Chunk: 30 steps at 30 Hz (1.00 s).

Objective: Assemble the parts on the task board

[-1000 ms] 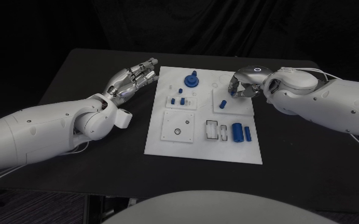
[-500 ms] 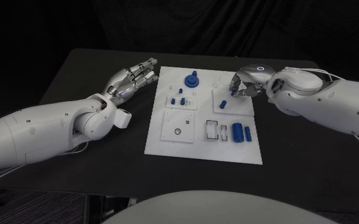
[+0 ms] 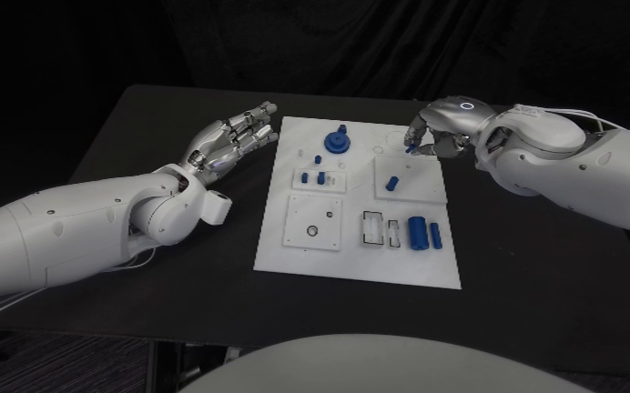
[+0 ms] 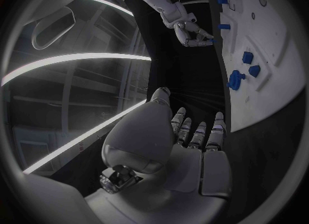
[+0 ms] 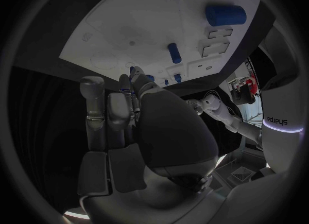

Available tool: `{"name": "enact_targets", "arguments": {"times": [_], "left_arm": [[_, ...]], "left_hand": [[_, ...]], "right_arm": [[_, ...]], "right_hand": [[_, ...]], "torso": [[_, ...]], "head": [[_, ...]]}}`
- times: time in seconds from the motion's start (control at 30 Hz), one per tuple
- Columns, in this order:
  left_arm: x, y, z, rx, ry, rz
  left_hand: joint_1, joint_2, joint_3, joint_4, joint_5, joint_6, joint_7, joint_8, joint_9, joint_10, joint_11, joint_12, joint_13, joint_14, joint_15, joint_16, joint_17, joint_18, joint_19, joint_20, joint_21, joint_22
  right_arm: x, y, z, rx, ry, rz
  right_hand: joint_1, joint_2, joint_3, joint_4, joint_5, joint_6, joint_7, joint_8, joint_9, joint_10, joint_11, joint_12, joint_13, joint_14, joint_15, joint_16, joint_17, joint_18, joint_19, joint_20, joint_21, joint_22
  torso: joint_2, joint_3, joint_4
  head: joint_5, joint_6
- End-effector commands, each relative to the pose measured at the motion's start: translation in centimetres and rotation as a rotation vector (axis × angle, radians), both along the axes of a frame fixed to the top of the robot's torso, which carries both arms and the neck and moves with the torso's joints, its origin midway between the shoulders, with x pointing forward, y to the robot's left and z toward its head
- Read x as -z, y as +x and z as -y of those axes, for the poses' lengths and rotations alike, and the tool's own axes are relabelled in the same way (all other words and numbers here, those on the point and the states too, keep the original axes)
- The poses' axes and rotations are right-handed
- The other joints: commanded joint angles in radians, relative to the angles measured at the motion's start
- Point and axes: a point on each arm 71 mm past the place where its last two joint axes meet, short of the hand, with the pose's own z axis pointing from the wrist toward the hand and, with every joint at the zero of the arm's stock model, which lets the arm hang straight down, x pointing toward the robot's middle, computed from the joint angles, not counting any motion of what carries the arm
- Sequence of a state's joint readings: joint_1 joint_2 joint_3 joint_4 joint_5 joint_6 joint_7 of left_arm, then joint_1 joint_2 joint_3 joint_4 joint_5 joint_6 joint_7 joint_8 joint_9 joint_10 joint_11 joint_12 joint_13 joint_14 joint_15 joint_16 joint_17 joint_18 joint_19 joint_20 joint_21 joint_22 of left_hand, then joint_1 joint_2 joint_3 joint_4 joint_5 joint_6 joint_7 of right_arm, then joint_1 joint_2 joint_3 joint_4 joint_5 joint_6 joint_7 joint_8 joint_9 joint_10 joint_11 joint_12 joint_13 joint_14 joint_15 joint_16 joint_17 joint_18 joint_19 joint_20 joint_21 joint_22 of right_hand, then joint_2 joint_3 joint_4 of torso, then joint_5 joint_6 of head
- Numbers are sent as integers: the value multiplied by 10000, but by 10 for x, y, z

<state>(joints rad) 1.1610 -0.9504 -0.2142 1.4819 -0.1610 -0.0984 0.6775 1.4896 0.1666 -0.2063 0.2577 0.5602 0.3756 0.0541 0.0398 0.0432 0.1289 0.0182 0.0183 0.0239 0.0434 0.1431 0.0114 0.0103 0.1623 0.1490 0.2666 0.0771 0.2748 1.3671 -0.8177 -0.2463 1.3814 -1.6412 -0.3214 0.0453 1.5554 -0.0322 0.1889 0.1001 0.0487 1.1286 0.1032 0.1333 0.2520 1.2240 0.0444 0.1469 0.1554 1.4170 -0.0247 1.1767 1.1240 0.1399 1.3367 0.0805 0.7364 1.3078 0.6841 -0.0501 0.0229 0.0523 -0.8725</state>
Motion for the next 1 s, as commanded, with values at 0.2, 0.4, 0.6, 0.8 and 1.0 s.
{"name": "enact_targets", "arguments": {"times": [0.2, 0.4, 0.6, 0.8, 1.0], "left_arm": [[-6, -2, 0, 86, -525, 793], [-6, -1, 1, 104, -531, 787], [-5, -1, 1, 115, -531, 779], [-5, -1, 3, 136, -544, 776], [-5, -1, 3, 142, -546, 774]], "left_hand": [[106, -2, 0, -39, 59, 56, 69, 60, 10, 70, 45, 55, 13, -21, 72, 53, 12, 186, 84, -4, 67, -8], [106, -2, 1, -40, 59, 66, 78, 62, 12, 68, 53, 54, 13, -22, 73, 53, 11, 185, 77, -3, 63, -21], [106, -1, 1, -42, 57, 71, 93, 63, 12, 66, 67, 53, 12, -24, 73, 52, 11, 185, 77, -2, 63, -23], [106, -1, 1, -42, 57, 71, 93, 63, 12, 66, 67, 53, 12, -24, 73, 52, 11, 185, 77, -2, 63, -23], [106, 0, 2, -43, 57, 82, 106, 65, 14, 64, 80, 52, 12, -27, 72, 51, 10, 184, 71, -1, 60, -35]], "right_arm": [[-11, -14, -10, -283, 486, 345], [-13, -34, -27, -912, 742, 134], [-14, -52, -52, -1632, 935, -143], [-10, -61, -75, -2172, 996, -397], [-2, -65, -91, -2513, 982, -648]], "right_hand": [[-101, -2, 97, -22, -6, 83, 8, 34, 9, 133, 14, -57, -24, 76, -4, 14, 28, -153, 59, -12, 77, 979], [-133, -23, 110, -26, -7, 103, 14, 22, 2, 178, 16, -73, -37, 112, -6, 74, 90, -163, 86, -13, 164, 994], [-152, -36, 116, -26, -7, 107, 14, 11, -5, 194, 16, -86, -46, 132, -7, 105, 120, -168, 101, -13, 208, 1001], [-155, -52, 133, -40, -6, 99, 16, -10, -16, 200, 15, -111, -60, 146, -9, 113, 125, -166, 107, -15, 211, 1000], [-130, -61, 193, -85, -6, 73, 32, -60, -41, 188, 24, -173, -94, 165, -6, 128, 134, -167, 120, -15, 241, 1003]], "torso": [[4, 4, 3], [7, 4, 12], [12, 3, 16], [7, 1, 22], [4, 2, 18]], "head": [[52, -1], [134, -1], [181, -1], [156, -1], [137, -1]]}}
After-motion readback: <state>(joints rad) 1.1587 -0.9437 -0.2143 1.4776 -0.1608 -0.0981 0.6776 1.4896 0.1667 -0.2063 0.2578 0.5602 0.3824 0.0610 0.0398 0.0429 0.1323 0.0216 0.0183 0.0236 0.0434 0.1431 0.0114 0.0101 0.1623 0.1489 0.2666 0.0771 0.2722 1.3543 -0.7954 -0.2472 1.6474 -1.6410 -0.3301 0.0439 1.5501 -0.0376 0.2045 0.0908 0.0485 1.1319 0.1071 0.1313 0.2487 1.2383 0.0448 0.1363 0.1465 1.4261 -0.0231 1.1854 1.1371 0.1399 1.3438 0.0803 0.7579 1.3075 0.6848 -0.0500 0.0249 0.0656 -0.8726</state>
